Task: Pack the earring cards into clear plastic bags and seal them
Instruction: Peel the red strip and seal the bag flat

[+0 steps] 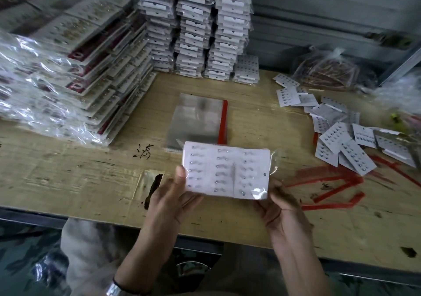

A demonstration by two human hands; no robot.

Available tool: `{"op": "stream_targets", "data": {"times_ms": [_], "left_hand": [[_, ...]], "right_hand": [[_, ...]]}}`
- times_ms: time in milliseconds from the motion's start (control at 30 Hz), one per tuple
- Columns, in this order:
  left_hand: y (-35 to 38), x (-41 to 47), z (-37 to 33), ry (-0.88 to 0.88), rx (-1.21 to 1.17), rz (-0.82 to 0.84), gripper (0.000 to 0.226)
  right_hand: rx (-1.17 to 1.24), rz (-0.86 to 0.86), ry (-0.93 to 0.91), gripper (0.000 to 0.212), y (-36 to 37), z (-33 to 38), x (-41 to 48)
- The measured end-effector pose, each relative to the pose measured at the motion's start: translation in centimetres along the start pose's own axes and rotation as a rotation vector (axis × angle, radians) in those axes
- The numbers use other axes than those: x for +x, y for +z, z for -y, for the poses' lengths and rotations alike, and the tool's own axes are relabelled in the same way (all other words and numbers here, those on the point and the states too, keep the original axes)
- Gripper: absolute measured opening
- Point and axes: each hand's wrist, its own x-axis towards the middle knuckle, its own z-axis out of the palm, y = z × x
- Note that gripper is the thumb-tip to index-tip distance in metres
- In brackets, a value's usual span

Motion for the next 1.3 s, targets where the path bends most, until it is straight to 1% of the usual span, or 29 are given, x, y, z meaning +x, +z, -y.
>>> {"op": "stream_targets", "data": {"times_ms": [33, 67, 100, 167, 200, 233, 300, 367, 467, 533, 600, 667, 767, 967, 1067, 1133, 1200, 1300], "left_hand": [[0.4, -0.1, 0.1, 0.064, 0.085, 0.009, 0.081], [0.8, -0.3, 0.2, 0.126, 0.150, 0.000, 0.090], [1.2, -0.3, 0.4, 0.181, 0.188, -0.027, 0.091], [1.9, -0.4, 0.8, 0.236, 0.187, -0.105, 0.084], [2.1, -0.4, 0.9, 0.248, 0.172, -0.124, 0.079], [2.1, -0.3, 1.1, 0.261, 0.156, -0.124, 0.075], [2.0, -0.3, 1.3, 0.290, 0.146, -0.116, 0.072], [1.9, -0.2, 1.2, 0.324, 0.152, -0.106, 0.069], [2.0, -0.4, 1.0, 0.357, 0.166, -0.044, 0.067], [2.0, -0.5, 0.9, 0.359, 0.179, -0.031, 0.070], [2.0, -0.5, 1.0, 0.347, 0.148, -0.020, 0.071], [1.8, -0.4, 1.1, 0.330, 0.111, -0.008, 0.069], [1.6, -0.5, 1.5, 0.319, 0.100, -0.033, 0.070], [1.6, -0.7, 1.6, 0.363, 0.159, -0.092, 0.067], [1.5, -0.9, 1.5, 0.315, 0.133, -0.072, 0.067], [1.3, -1.0, 1.4, 0.277, 0.114, -0.062, 0.067], [1.2, -1.2, 1.5, 0.269, 0.101, -0.066, 0.062], [1.0, -1.2, 1.5, 0.268, 0.083, -0.074, 0.056]], "right_hand": [[-0.039, -0.005, -0.041, 0.020, 0.3, -0.1, -0.2], [-0.100, -0.031, -0.088, 0.021, 0.7, -0.1, -0.4], [-0.200, -0.065, -0.139, 0.031, 1.0, -0.2, -0.6], [-0.486, -0.101, -0.242, 0.056, 1.9, -0.2, -1.2], [-0.613, -0.081, -0.290, 0.064, 2.3, -0.2, -1.5], [-0.705, -0.055, -0.331, 0.068, 2.7, -0.2, -1.7], [-0.799, -0.044, -0.401, 0.073, 3.0, -0.4, -1.7], [-0.829, -0.049, -0.464, 0.075, 3.1, -0.6, -1.5], [-0.909, -0.080, -0.521, 0.080, 3.5, -0.8, -1.6], [-0.913, -0.103, -0.514, 0.088, 3.6, -0.8, -1.7], [-0.922, -0.110, -0.508, 0.090, 3.6, -0.8, -1.7], [-0.934, -0.111, -0.514, 0.088, 3.6, -0.8, -1.7], [-0.965, -0.130, -0.517, 0.086, 3.5, -0.9, -1.8], [-0.982, -0.129, -0.506, 0.077, 3.5, -1.4, -2.0], [-0.951, -0.100, -0.482, 0.069, 3.2, -1.4, -1.9], [-0.932, -0.077, -0.459, 0.071, 3.0, -1.2, -1.8], [-0.928, -0.061, -0.447, 0.070, 2.9, -1.1, -1.8], [-0.946, -0.052, -0.460, 0.063, 2.7, -1.3, -1.8]]}}
